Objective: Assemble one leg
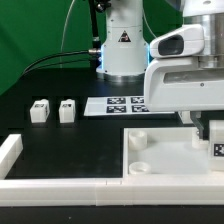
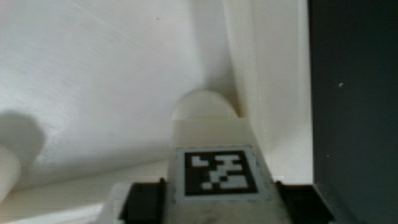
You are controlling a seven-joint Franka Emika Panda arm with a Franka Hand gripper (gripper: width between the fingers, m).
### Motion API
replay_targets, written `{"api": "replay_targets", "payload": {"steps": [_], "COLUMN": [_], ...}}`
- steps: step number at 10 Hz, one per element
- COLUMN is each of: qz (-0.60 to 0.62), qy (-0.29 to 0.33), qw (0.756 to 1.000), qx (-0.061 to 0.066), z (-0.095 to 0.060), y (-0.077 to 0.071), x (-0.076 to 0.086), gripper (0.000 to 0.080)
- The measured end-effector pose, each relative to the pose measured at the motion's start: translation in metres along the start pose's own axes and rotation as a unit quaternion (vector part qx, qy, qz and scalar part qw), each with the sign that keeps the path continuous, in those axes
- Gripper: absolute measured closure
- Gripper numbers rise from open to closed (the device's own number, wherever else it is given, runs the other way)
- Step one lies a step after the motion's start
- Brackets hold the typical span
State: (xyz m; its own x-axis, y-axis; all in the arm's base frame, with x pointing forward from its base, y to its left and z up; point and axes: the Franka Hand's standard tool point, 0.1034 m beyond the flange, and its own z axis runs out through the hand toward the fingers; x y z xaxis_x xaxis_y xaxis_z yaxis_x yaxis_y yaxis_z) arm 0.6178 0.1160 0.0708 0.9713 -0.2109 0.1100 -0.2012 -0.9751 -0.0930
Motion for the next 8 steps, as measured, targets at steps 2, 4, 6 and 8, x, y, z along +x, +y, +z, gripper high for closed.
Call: {"api": "replay_targets", "payload": {"steps": [2,4,6,8], "qz": [0.028,0.165,0.283,0.392], "qy": [0.000,0.004,0.006,0.003], "qw": [1.000,0.986,0.959,0.920], "qx": [0.001,0.005,0.005,0.008], "z": [-0.0001,0.0003,0.0009,0.0019], "y": [0.0002,0.0000,-0.0015,-0.0035], "x": [0.0002,0.0001,-0.0017,-0.0030], "gripper": [0.0508,0.0508,0.0508,0.0507]}}
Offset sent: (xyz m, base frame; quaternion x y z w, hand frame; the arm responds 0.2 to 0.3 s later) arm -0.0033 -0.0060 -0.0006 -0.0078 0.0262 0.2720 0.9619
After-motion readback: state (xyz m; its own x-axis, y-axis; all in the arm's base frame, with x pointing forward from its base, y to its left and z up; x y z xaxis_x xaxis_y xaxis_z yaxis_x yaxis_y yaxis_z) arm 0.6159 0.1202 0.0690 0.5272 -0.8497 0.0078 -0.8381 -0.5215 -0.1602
